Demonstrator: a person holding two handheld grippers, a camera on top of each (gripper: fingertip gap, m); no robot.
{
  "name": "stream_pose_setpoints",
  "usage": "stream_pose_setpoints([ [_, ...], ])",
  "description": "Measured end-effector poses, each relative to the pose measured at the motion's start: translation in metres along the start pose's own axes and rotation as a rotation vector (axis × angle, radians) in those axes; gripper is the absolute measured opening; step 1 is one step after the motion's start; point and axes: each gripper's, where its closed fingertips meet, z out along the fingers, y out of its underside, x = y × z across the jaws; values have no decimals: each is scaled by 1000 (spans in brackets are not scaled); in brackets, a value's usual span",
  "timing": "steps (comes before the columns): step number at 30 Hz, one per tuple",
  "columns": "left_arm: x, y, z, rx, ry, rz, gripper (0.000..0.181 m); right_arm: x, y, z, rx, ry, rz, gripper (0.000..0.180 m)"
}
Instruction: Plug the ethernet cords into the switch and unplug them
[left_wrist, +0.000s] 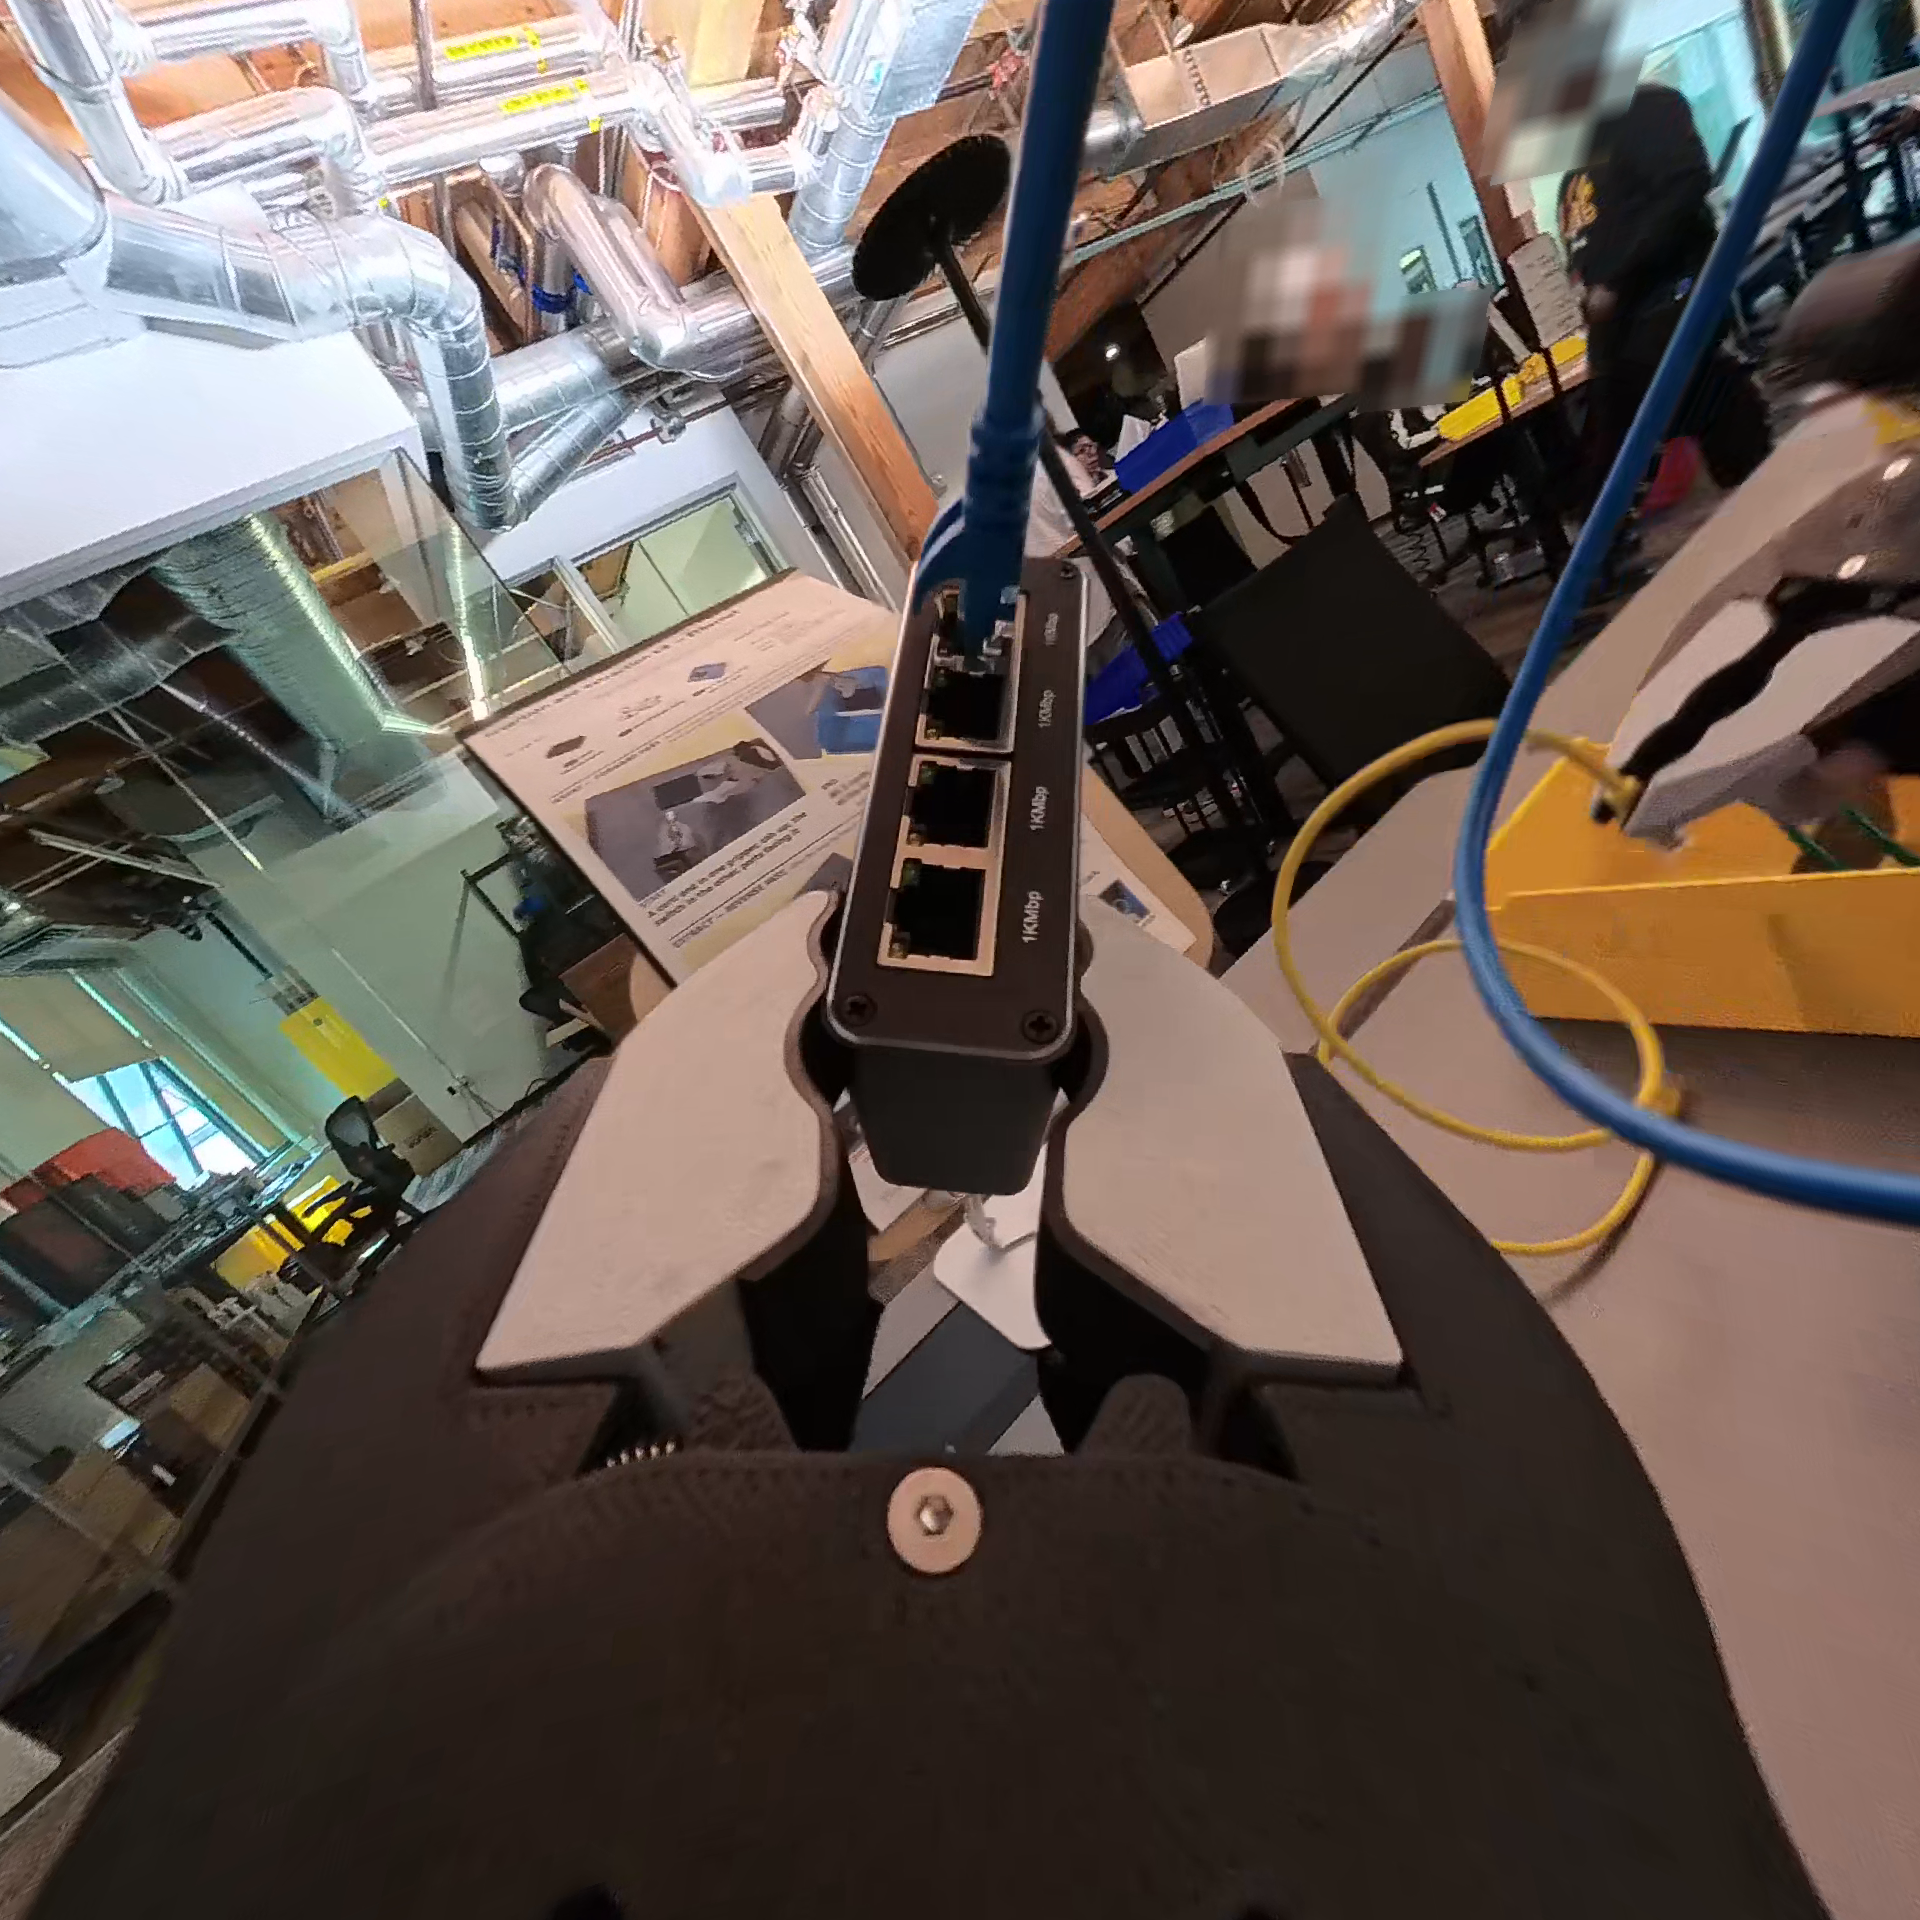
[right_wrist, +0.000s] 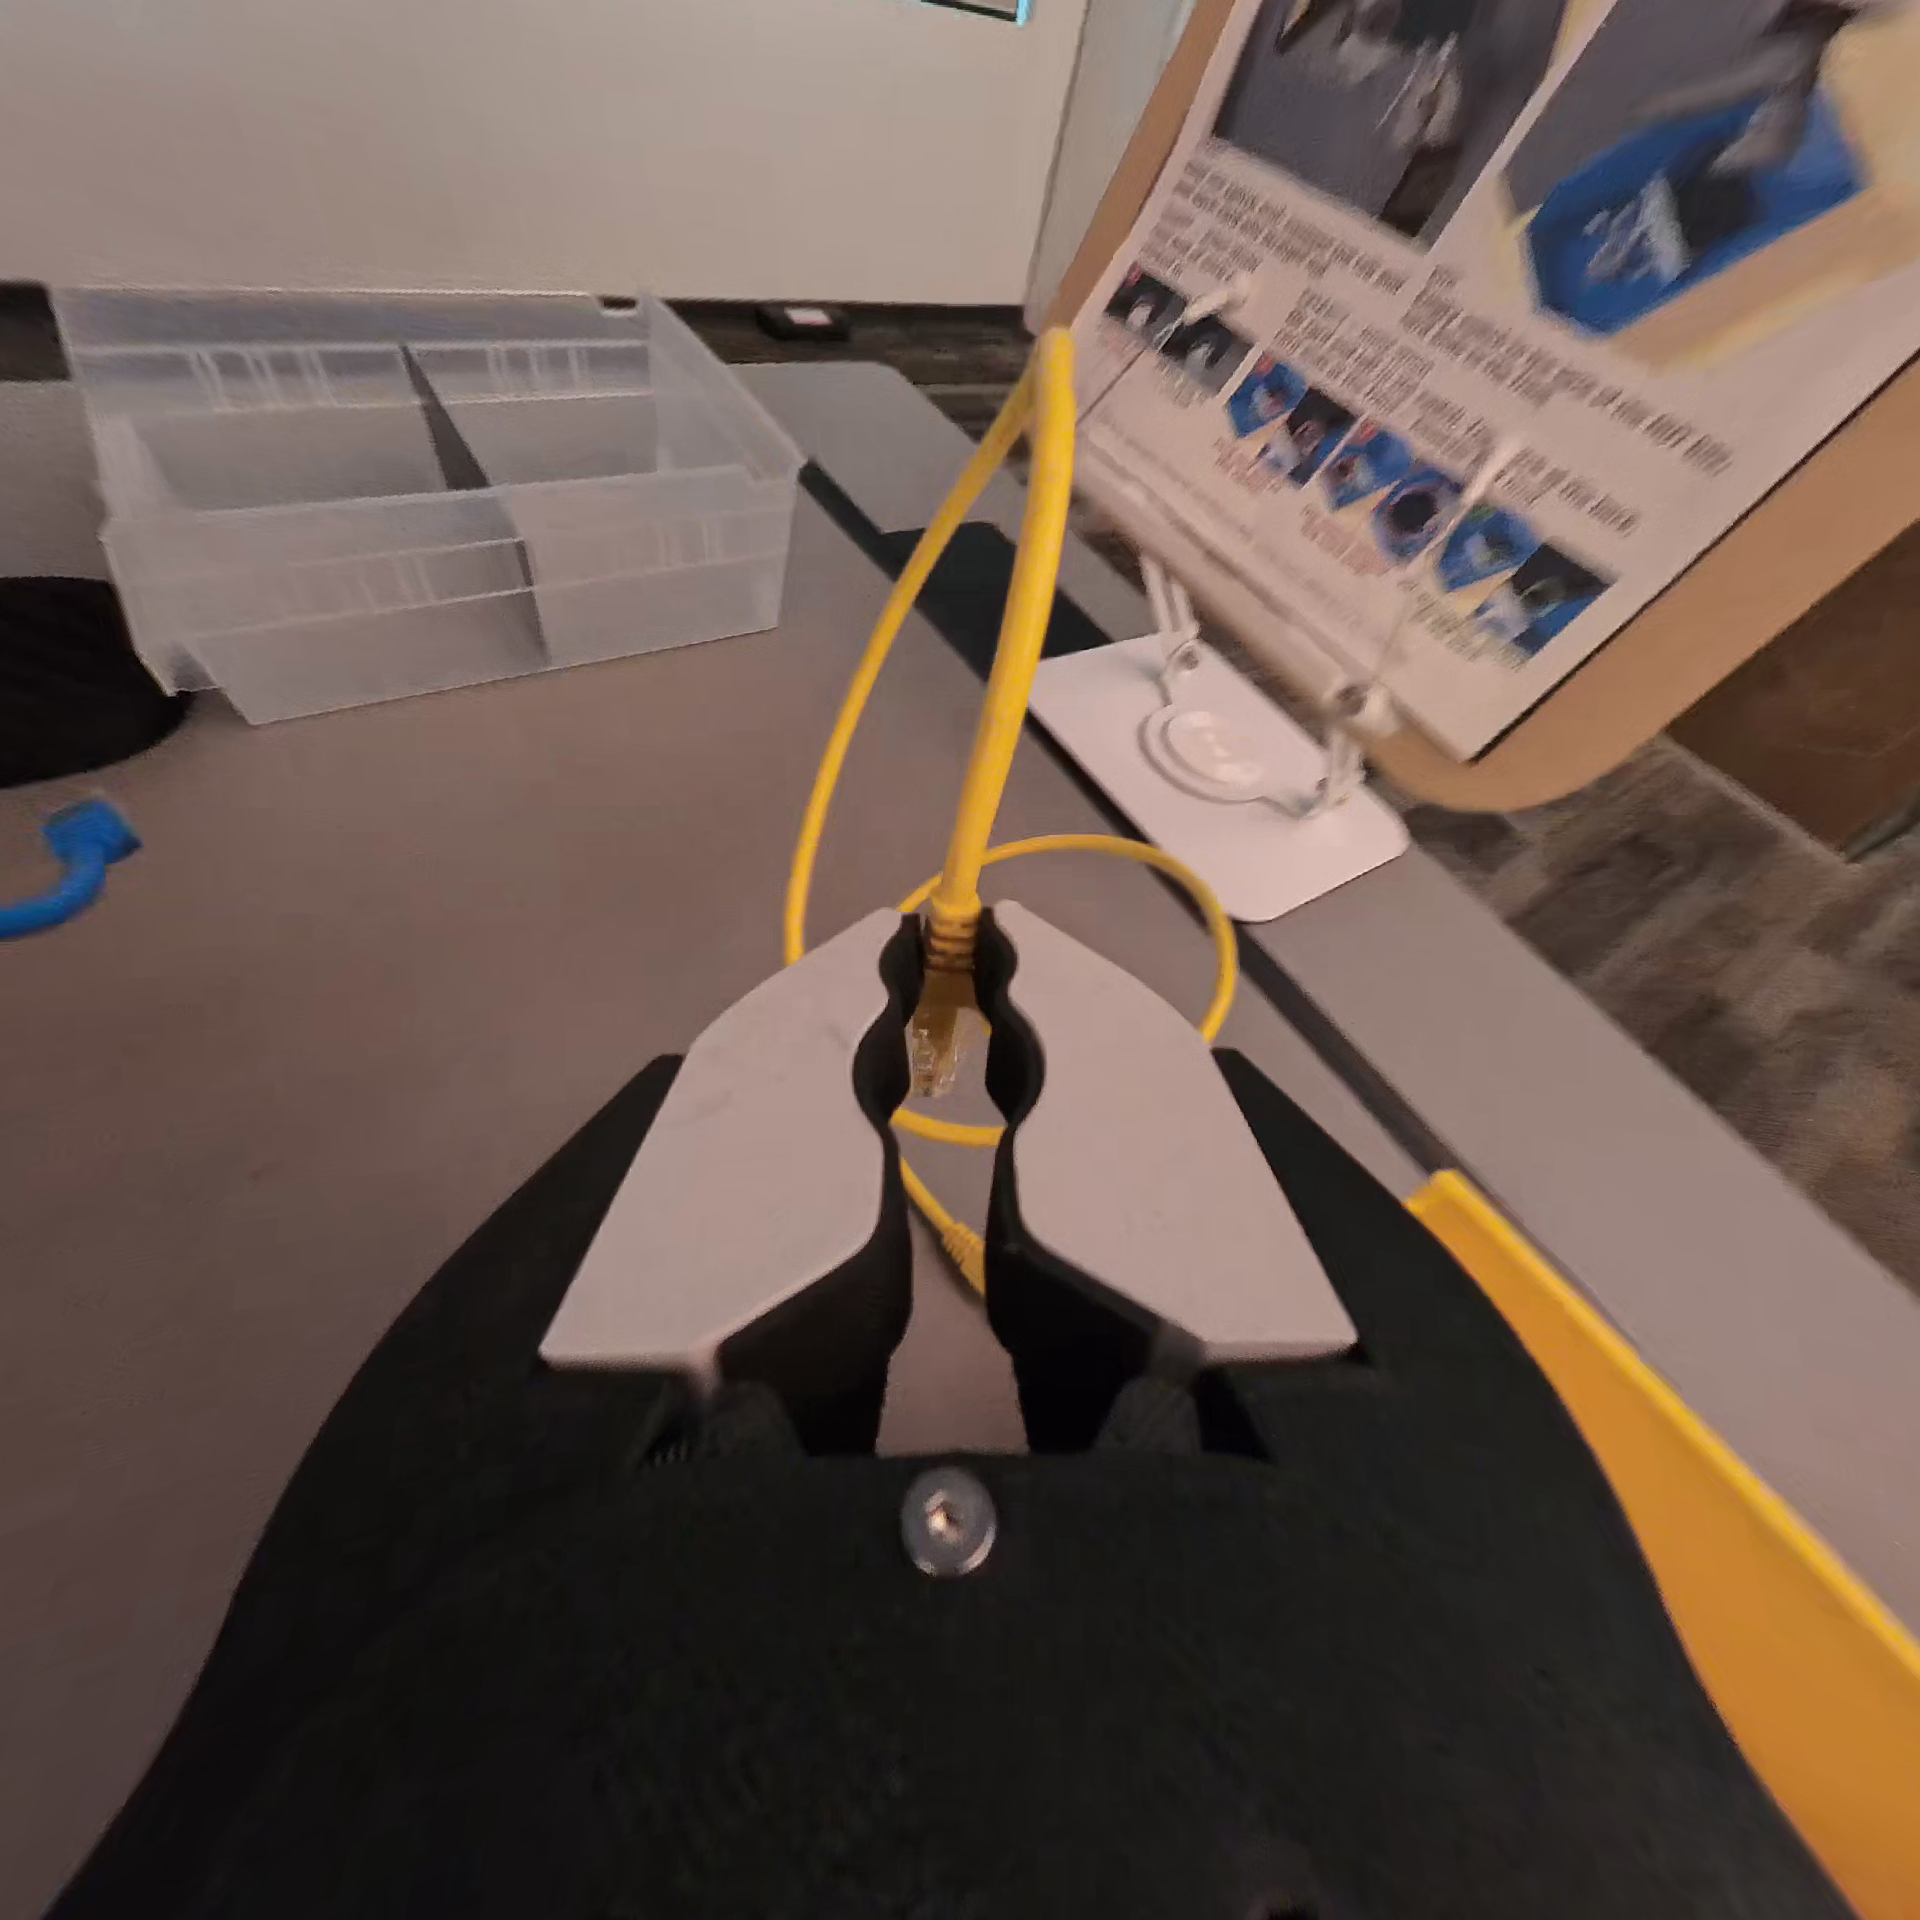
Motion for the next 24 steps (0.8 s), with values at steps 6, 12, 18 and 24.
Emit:
stream_pose_setpoints([
  [6,-10,-5,-11,-1,-17,-3,37,32,-79,-53,-75,163,-102,10],
  [12,-9,-8,-12,-1,-20,3,37,60,-155,-130,-77,306,-156,10],
  [18,-1,-10,-9,-6,-2,19,36,76,-163,-193,-114,405,-139,10],
  [24,7,-12,-6,-17,11,45,36,83,-125,-231,-168,447,-85,10],
])
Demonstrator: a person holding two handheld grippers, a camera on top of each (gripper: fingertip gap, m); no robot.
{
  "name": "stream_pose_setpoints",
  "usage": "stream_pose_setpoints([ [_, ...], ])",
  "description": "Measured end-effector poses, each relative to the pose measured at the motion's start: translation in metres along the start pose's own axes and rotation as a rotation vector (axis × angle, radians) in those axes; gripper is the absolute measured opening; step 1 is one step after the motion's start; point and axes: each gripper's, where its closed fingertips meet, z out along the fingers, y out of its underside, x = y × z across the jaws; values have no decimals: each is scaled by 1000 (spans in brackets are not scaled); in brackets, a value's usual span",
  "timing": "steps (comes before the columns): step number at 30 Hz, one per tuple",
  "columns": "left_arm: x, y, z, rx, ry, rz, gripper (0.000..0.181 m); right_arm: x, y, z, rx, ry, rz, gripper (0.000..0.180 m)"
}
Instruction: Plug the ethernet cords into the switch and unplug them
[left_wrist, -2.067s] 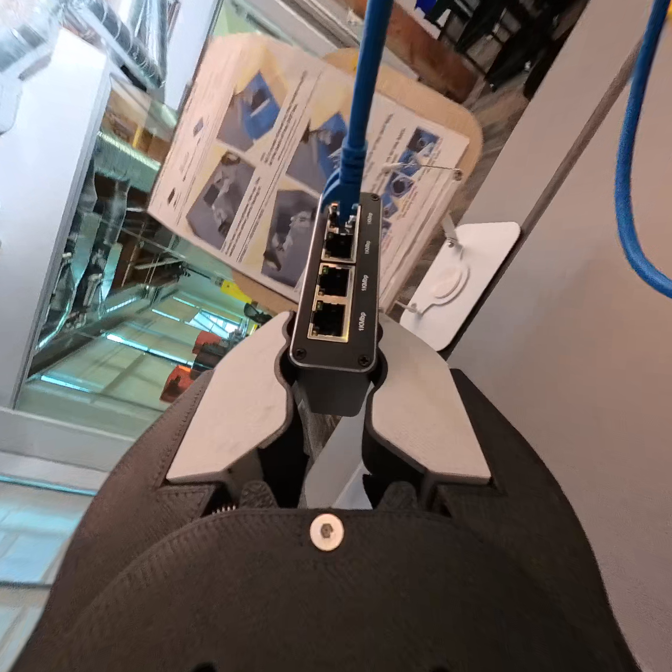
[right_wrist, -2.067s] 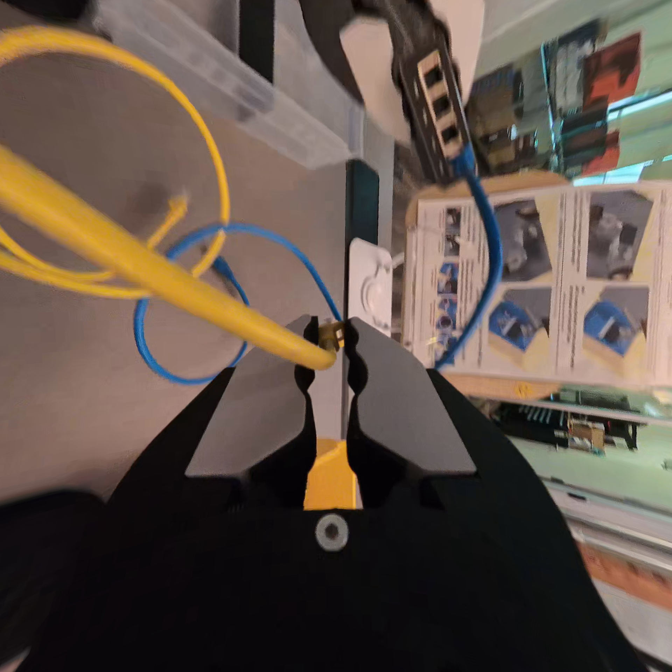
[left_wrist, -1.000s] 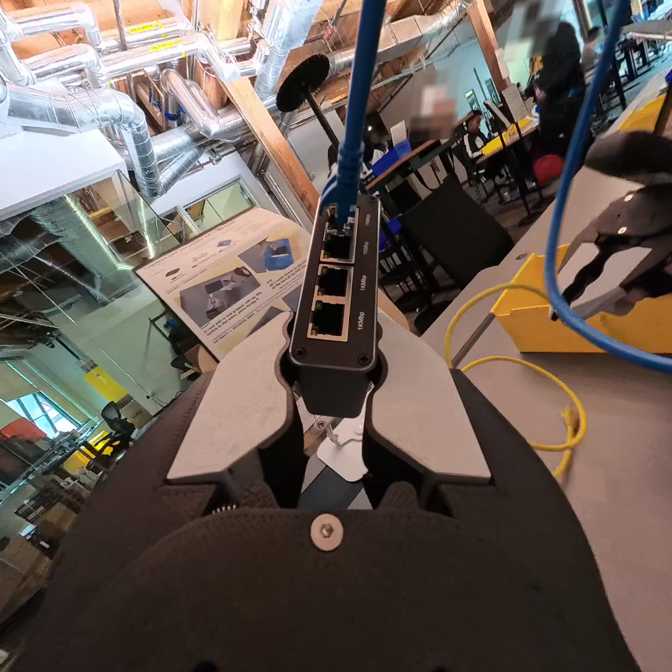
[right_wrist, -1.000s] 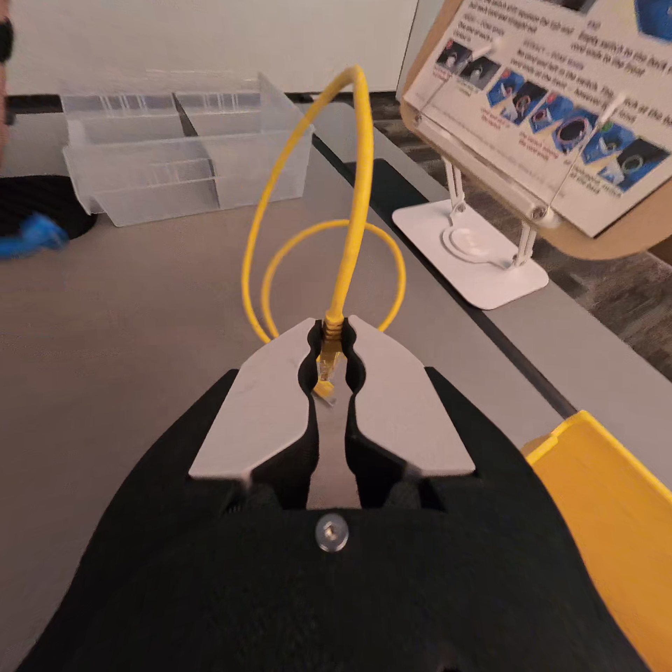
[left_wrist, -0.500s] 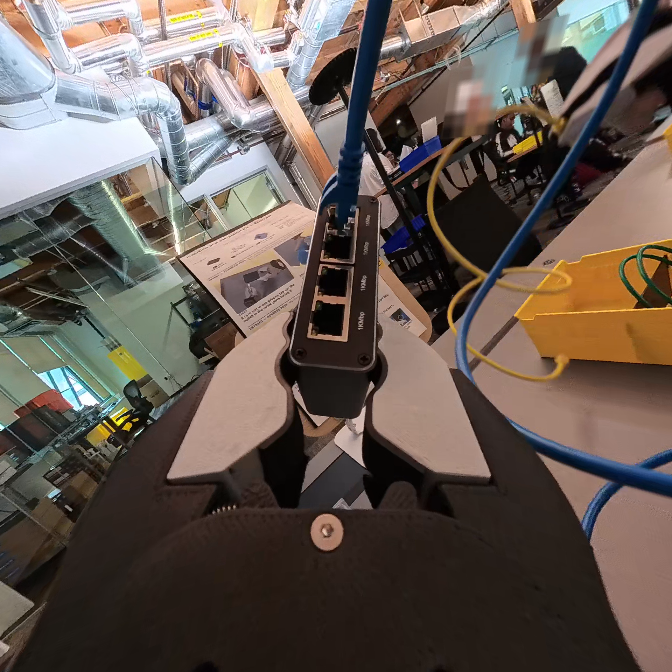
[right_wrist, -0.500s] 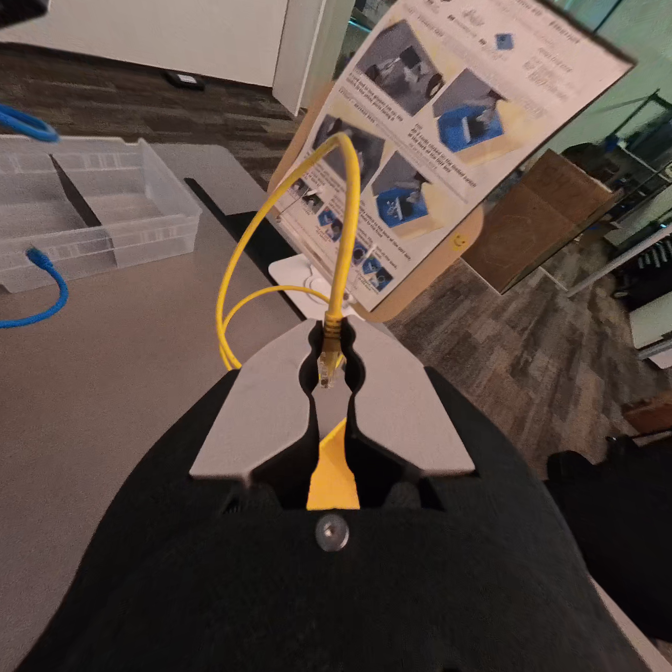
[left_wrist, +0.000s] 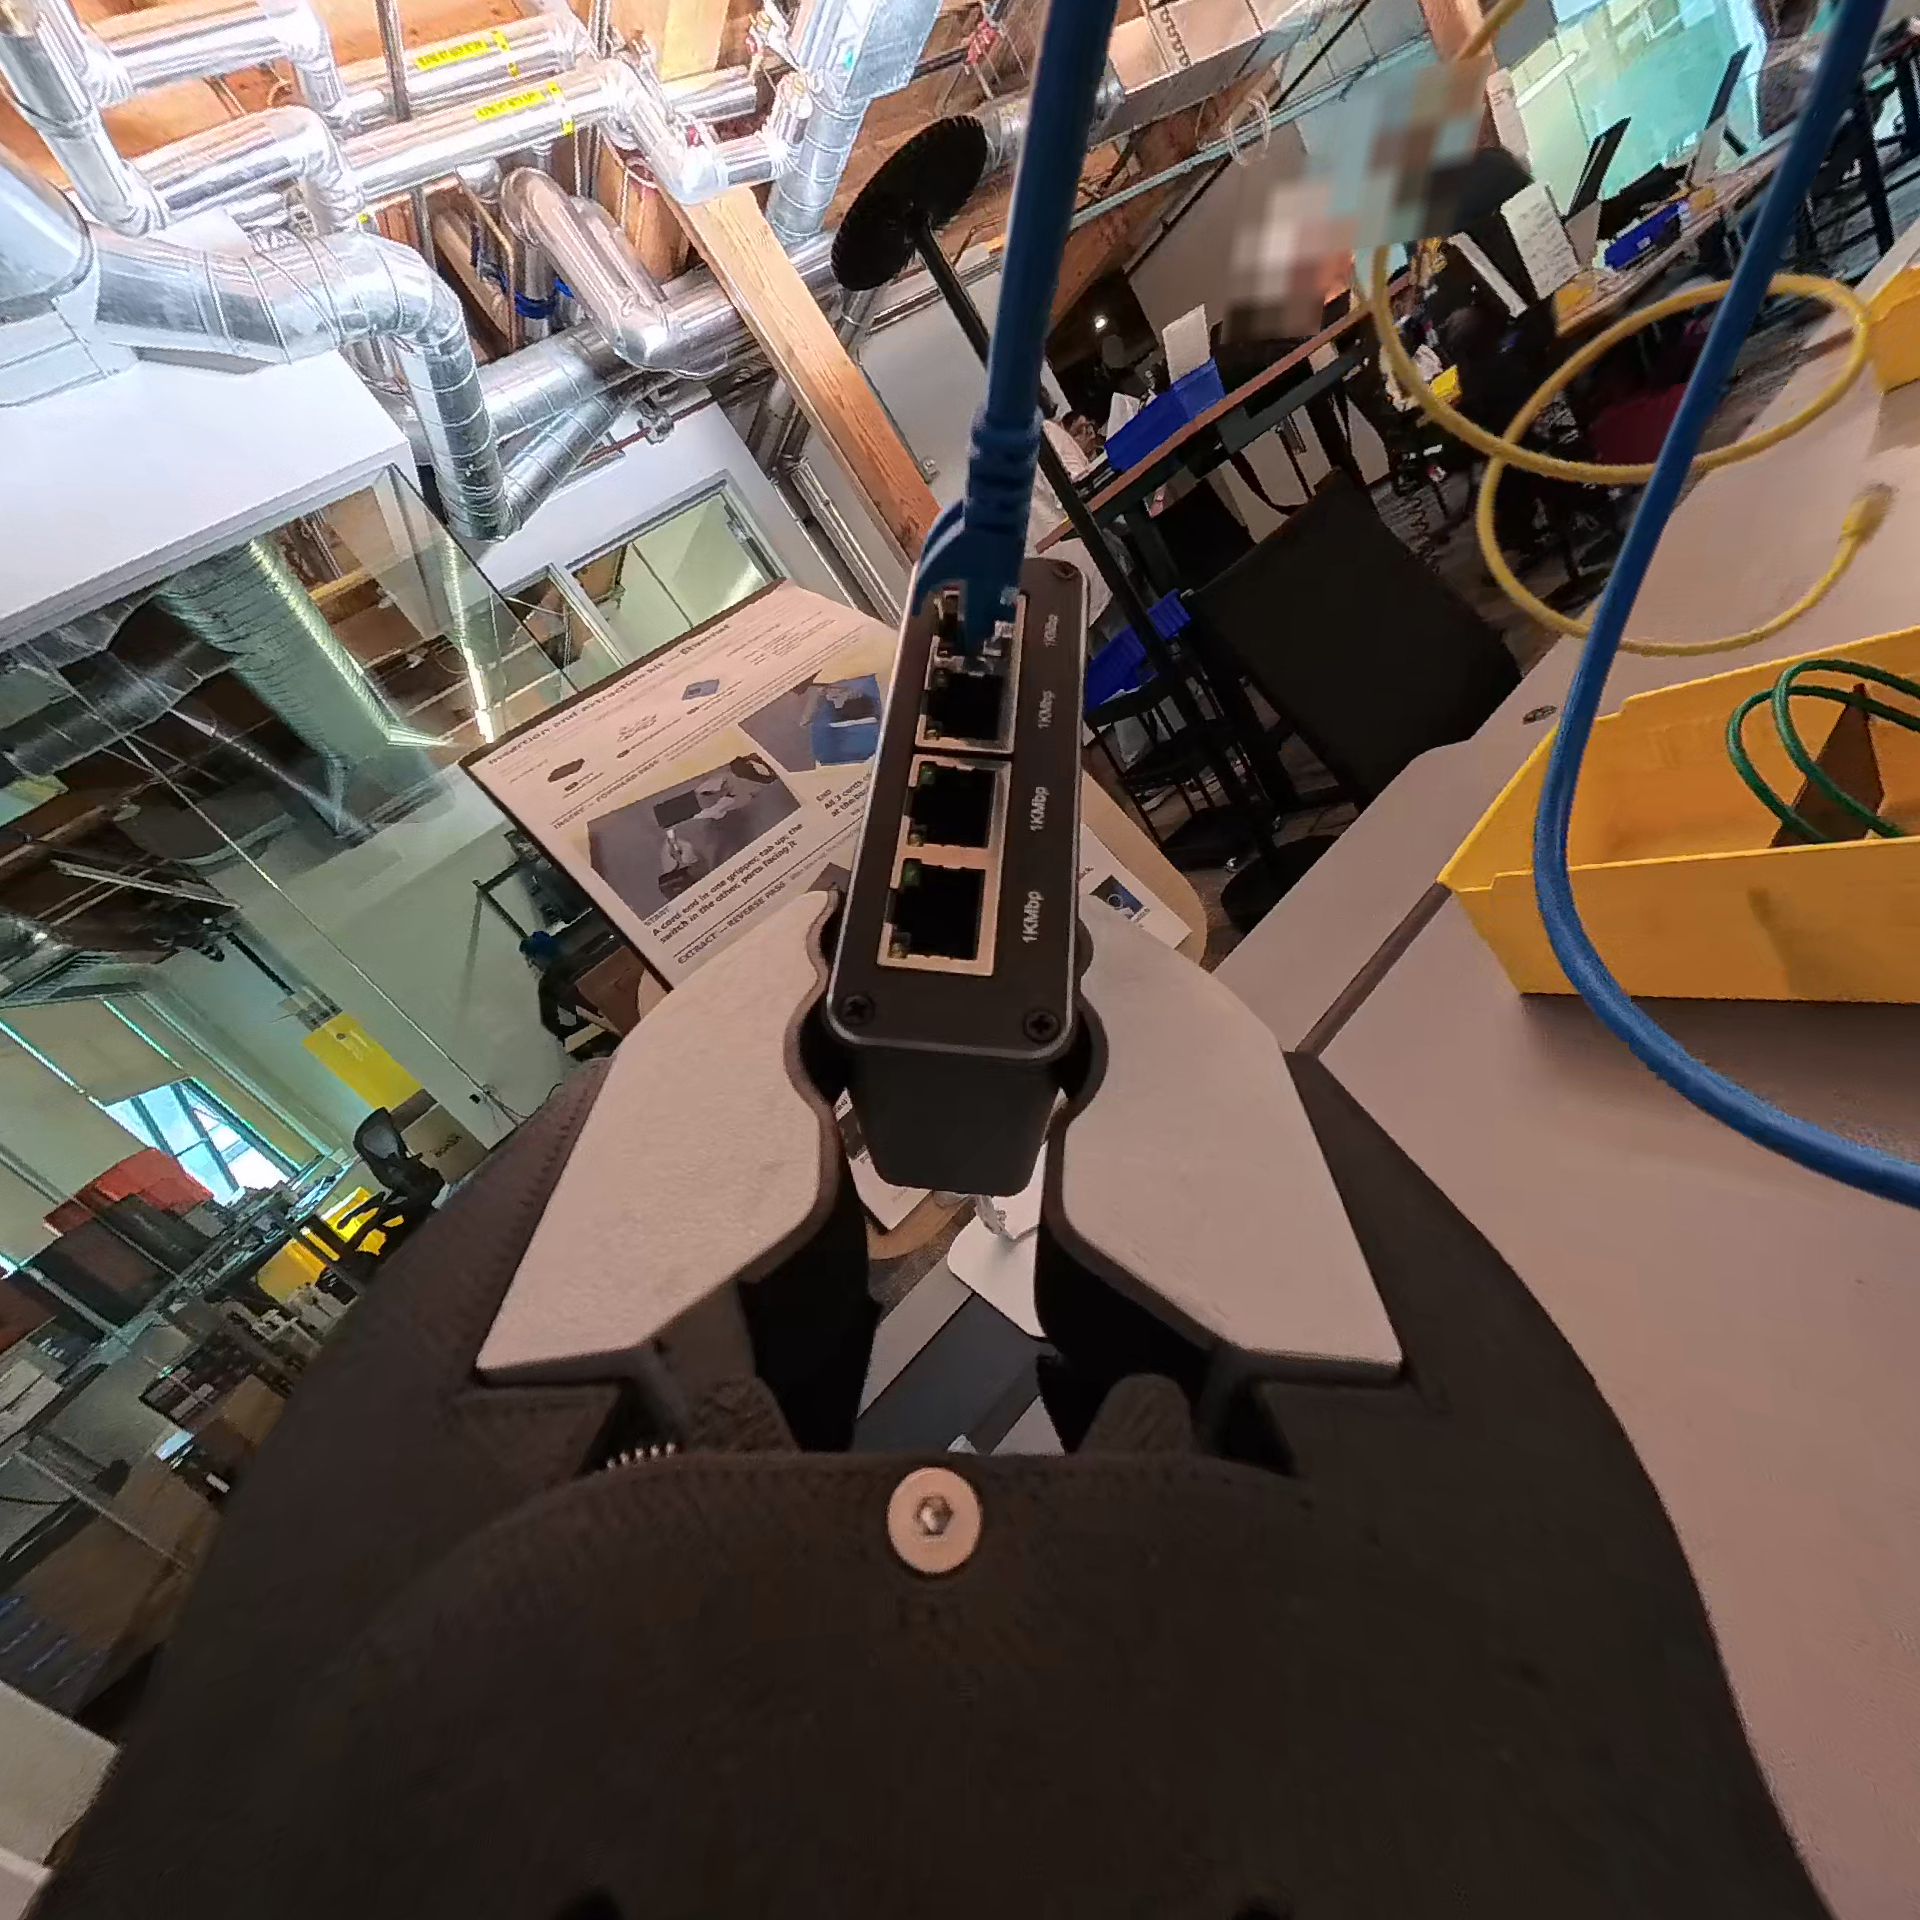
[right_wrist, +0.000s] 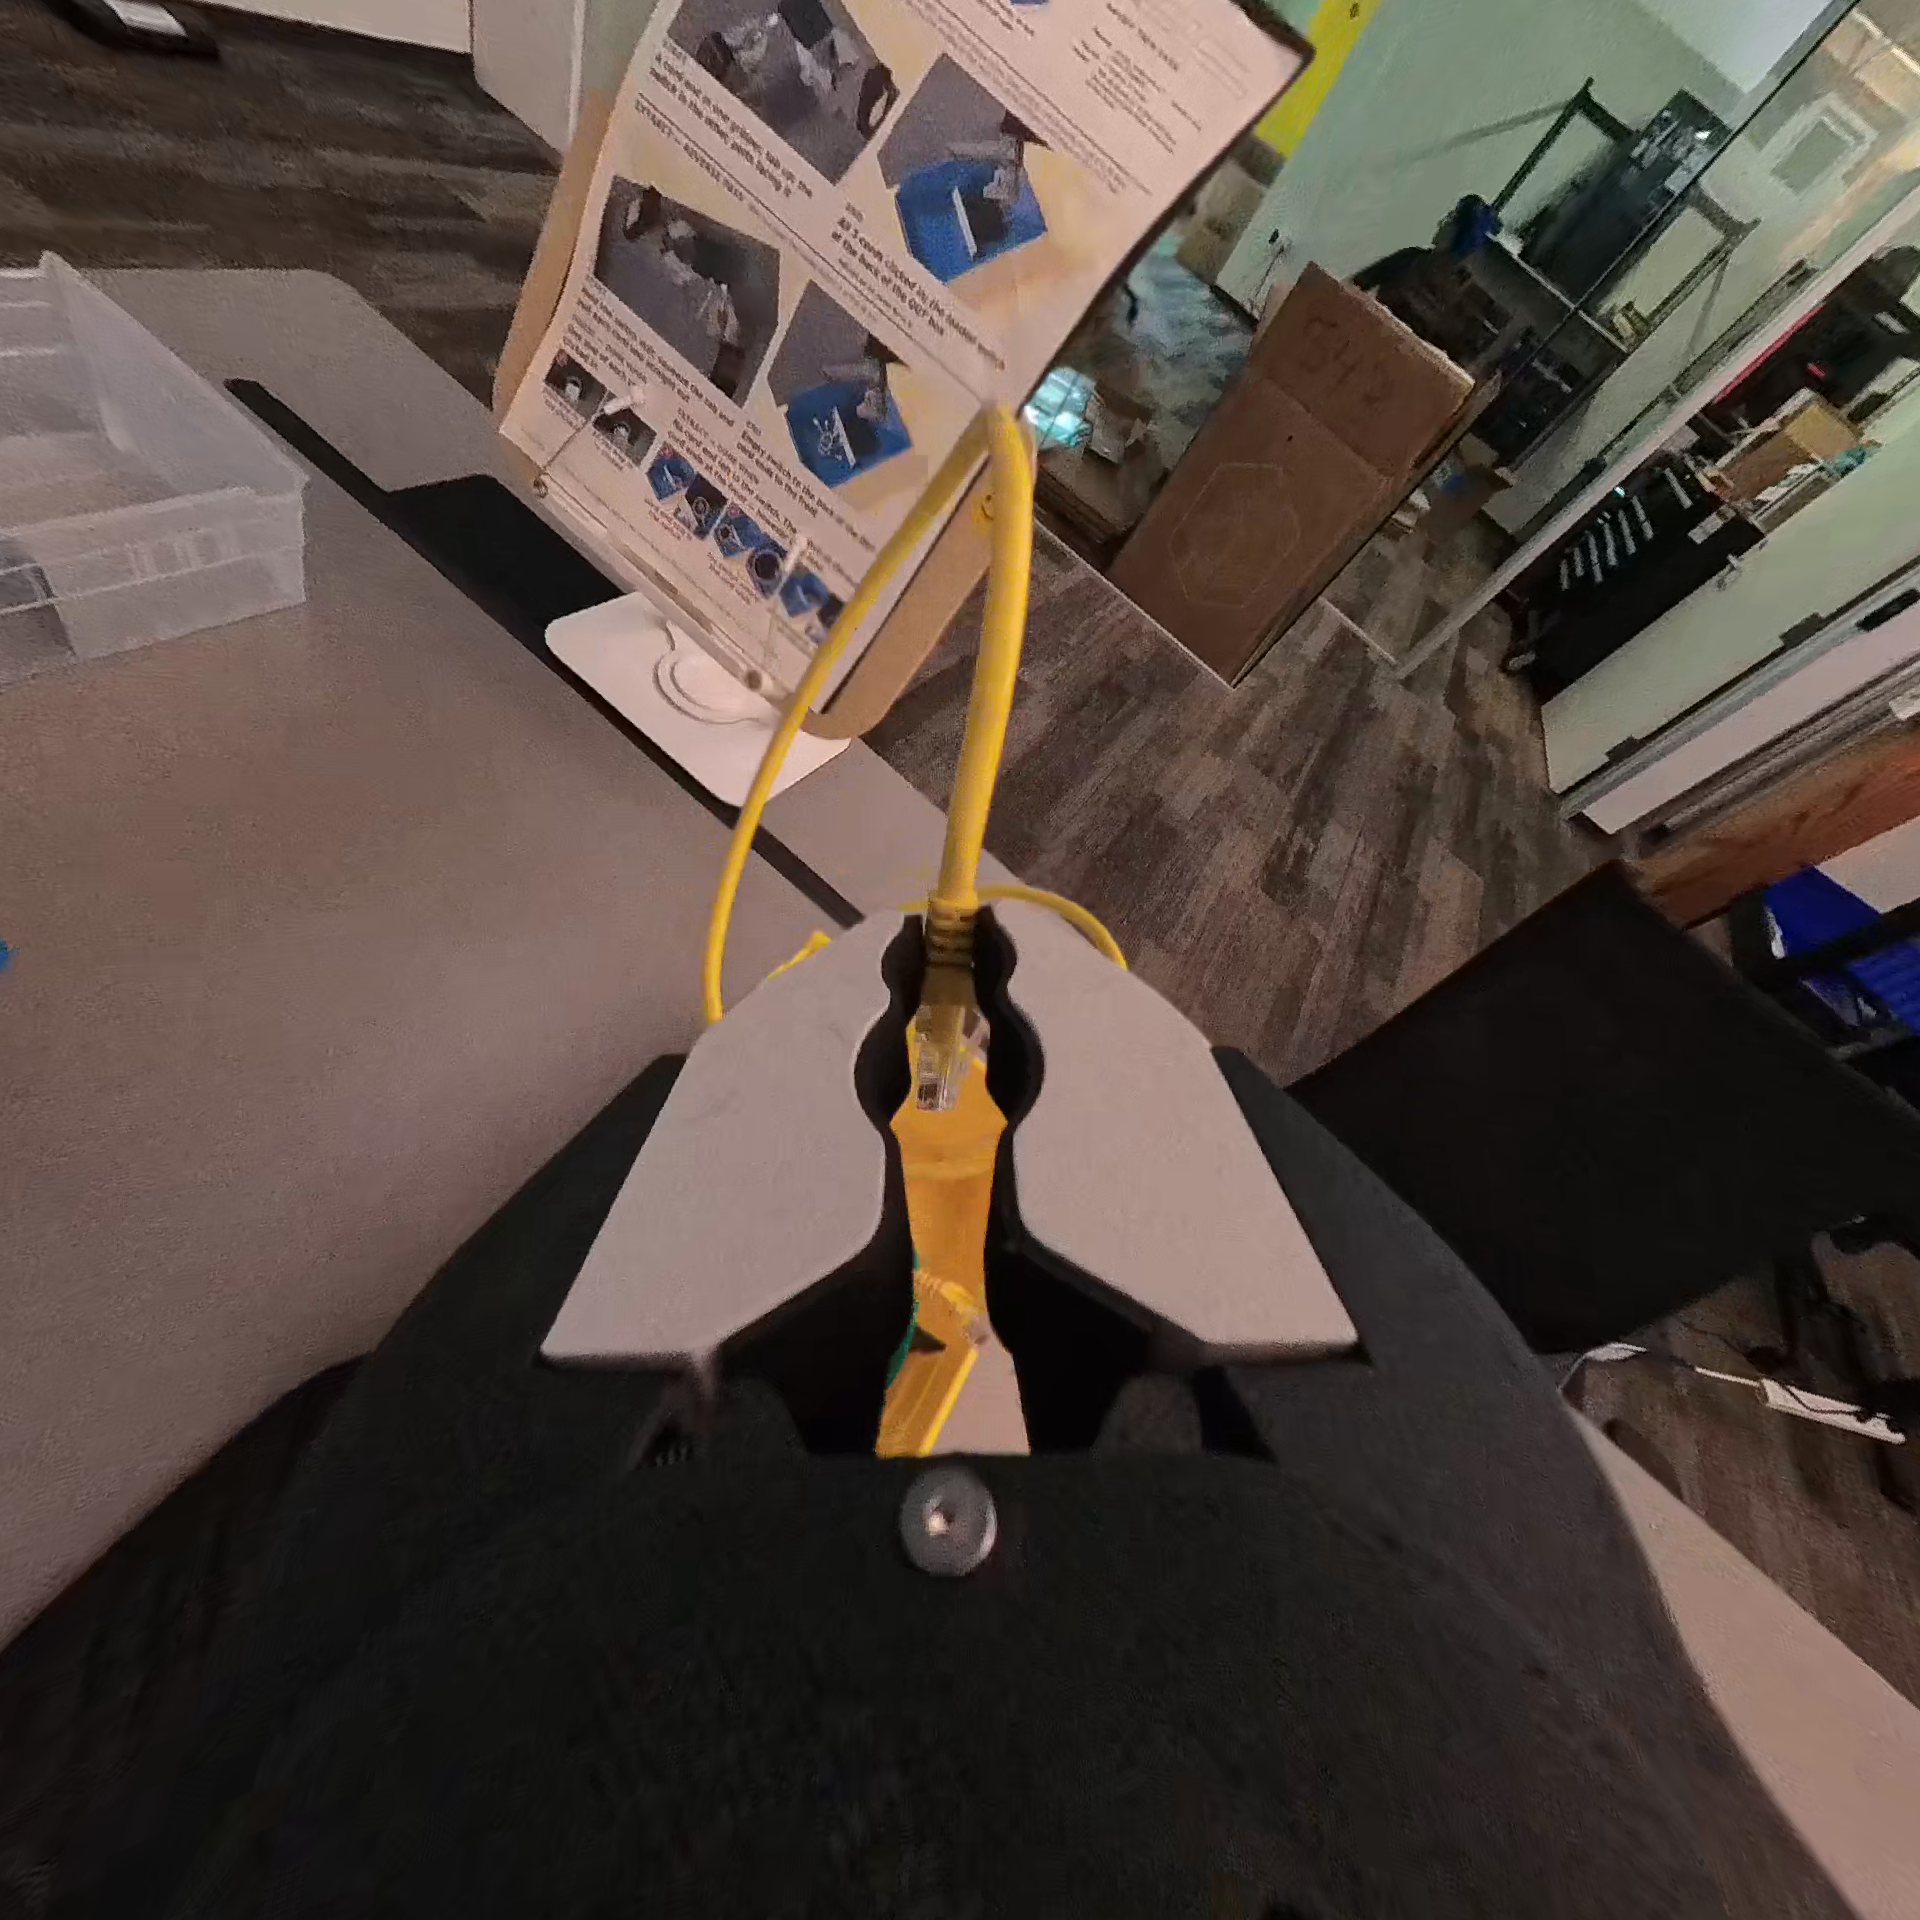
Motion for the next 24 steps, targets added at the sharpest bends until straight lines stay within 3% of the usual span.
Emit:
stream_pose_setpoints([
  [13,2,1,1,-11,1,3,36,-14,87,-11,-112,-79,75,10],
  [24,13,-2,7,-15,28,14,36,-44,214,28,-371,-173,124,10],
])
